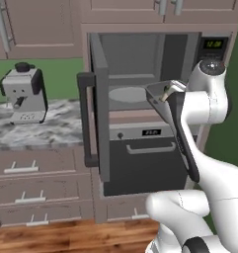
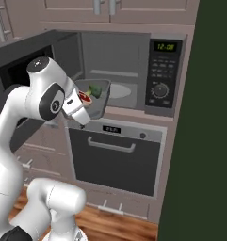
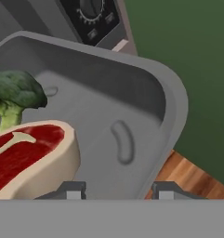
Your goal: Place the tupperware containing the steak and broccoli meal in the microwave. Close the microwave door and press the start button to reheat the meal.
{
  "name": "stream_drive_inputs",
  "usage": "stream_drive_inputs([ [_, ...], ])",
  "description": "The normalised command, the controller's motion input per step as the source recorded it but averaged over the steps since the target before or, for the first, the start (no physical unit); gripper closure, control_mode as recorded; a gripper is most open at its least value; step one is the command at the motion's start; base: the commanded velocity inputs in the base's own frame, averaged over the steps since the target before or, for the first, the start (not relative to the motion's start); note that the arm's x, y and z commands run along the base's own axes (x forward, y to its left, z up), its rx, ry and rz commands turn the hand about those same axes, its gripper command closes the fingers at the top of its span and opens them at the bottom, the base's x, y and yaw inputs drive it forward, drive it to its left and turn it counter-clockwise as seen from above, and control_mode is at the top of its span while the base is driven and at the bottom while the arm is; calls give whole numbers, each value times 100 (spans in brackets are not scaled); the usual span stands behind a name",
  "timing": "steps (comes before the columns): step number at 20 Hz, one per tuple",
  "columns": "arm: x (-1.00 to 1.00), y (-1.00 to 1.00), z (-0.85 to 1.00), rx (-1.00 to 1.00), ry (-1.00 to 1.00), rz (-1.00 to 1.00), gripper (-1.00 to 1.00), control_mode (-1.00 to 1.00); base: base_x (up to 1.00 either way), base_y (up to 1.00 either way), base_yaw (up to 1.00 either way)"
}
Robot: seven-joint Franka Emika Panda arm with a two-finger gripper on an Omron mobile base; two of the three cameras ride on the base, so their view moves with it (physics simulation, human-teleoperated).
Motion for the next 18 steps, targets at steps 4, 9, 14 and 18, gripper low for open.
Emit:
stream_drive_inputs([
  [4, 0, 0, 0, 0, 0, 0, 100, 100, 0, 16, -20],
  [9, 0, 0, 0, 0, 0, 0, 100, 100, 0, 24, -20],
  [14, 0, 0, 0, 0, 0, 0, 100, -100, 0, 14, -9],
  [18, 0, 0, 0, 0, 0, 0, 100, -100, 0, 0, 0],
])
